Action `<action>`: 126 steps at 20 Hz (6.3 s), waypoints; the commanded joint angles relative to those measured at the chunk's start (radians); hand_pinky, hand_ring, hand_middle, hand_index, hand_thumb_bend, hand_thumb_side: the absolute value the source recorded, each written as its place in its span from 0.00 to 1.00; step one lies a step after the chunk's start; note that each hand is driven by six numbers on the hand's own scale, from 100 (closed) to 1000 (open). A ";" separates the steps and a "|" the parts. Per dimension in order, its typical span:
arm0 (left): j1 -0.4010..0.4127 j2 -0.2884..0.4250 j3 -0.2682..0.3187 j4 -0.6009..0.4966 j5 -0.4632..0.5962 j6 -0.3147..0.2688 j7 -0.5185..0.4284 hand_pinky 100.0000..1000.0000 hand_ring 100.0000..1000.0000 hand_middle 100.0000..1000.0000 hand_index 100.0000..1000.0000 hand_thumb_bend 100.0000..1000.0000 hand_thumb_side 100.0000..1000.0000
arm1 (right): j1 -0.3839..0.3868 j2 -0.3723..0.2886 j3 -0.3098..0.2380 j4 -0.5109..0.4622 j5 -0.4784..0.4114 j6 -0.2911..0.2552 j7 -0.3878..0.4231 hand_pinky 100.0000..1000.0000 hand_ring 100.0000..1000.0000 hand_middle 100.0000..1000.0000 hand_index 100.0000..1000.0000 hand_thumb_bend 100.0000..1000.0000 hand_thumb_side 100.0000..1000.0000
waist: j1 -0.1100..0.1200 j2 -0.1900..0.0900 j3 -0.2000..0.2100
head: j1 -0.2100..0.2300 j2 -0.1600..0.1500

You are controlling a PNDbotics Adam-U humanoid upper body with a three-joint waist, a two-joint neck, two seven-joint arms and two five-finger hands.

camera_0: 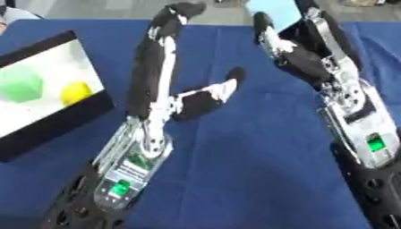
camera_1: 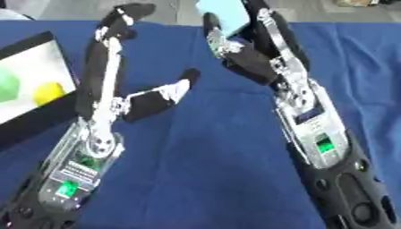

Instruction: Pick up the objects with one hand, pass them to the other hand, and then place them into the box on the other side of the table.

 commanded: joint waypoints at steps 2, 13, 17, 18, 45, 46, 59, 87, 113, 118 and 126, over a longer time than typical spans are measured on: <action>-0.045 0.013 -0.008 -0.030 -0.011 0.004 0.005 0.71 0.87 0.73 0.80 0.57 0.07 | -0.011 -0.010 -0.004 -0.029 -0.033 0.009 0.009 0.55 0.43 0.24 0.40 0.00 0.40 | -0.018 -0.021 -0.002 | 0.004 -0.002; -0.080 -0.007 -0.045 -0.023 0.016 -0.011 -0.041 0.72 0.87 0.73 0.81 0.58 0.09 | -0.010 0.000 0.013 0.009 -0.153 0.046 0.012 0.54 0.42 0.23 0.40 0.00 0.45 | -0.026 -0.017 -0.006 | 0.007 -0.002; -0.085 -0.013 -0.056 -0.016 0.023 -0.013 -0.059 0.72 0.87 0.73 0.80 0.58 0.10 | -0.012 0.001 0.014 0.008 -0.160 0.048 0.013 0.53 0.42 0.23 0.39 0.00 0.44 | -0.028 -0.017 -0.009 | -0.018 -0.002; -0.088 -0.015 -0.060 -0.013 0.024 -0.013 -0.062 0.72 0.87 0.73 0.80 0.58 0.10 | -0.013 0.002 0.015 0.007 -0.163 0.048 0.015 0.53 0.42 0.23 0.39 0.00 0.44 | -0.029 -0.017 -0.010 | -0.026 -0.002; -0.152 -0.093 -0.086 0.173 0.103 0.032 0.157 0.67 0.85 0.66 0.73 0.42 0.08 | -0.018 0.004 0.004 0.010 -0.213 0.041 0.061 0.52 0.41 0.22 0.38 0.00 0.47 | -0.038 -0.008 -0.038 | -0.019 -0.002; -0.153 -0.093 -0.085 0.174 0.102 0.038 0.168 0.67 0.85 0.66 0.73 0.43 0.08 | -0.018 0.004 0.004 0.009 -0.213 0.041 0.060 0.52 0.41 0.22 0.38 0.00 0.47 | -0.038 -0.009 -0.038 | -0.019 -0.002; -0.169 -0.094 -0.078 0.174 0.101 0.078 0.274 0.69 0.90 0.73 0.76 0.51 0.08 | -0.017 0.005 0.000 0.004 -0.208 0.040 0.061 0.51 0.41 0.21 0.37 0.00 0.47 | -0.041 -0.011 -0.037 | -0.021 -0.002; -0.170 -0.099 -0.086 0.143 0.075 0.007 0.308 0.70 0.90 0.84 0.87 0.57 0.04 | -0.013 0.011 0.000 0.007 -0.204 0.048 0.063 0.50 0.41 0.20 0.37 0.00 0.49 | -0.048 -0.011 -0.036 | -0.035 -0.002; -0.179 -0.105 -0.102 0.149 0.128 -0.035 0.213 0.61 0.74 0.60 0.67 0.11 0.00 | -0.017 0.009 -0.002 0.005 -0.206 0.050 0.067 0.50 0.41 0.20 0.34 0.00 0.52 | -0.048 -0.012 -0.038 | -0.035 -0.002; -0.179 -0.106 -0.104 0.153 0.156 -0.030 0.212 0.56 0.64 0.46 0.55 0.00 0.03 | -0.018 0.009 -0.002 0.006 -0.207 0.051 0.071 0.50 0.41 0.21 0.34 0.00 0.53 | -0.048 -0.012 -0.037 | -0.035 -0.002; -0.177 -0.108 -0.105 0.156 0.166 -0.021 0.237 0.52 0.57 0.38 0.47 0.00 0.05 | -0.017 0.009 -0.003 0.007 -0.210 0.051 0.074 0.50 0.41 0.21 0.34 0.00 0.54 | -0.048 -0.012 -0.036 | -0.037 -0.002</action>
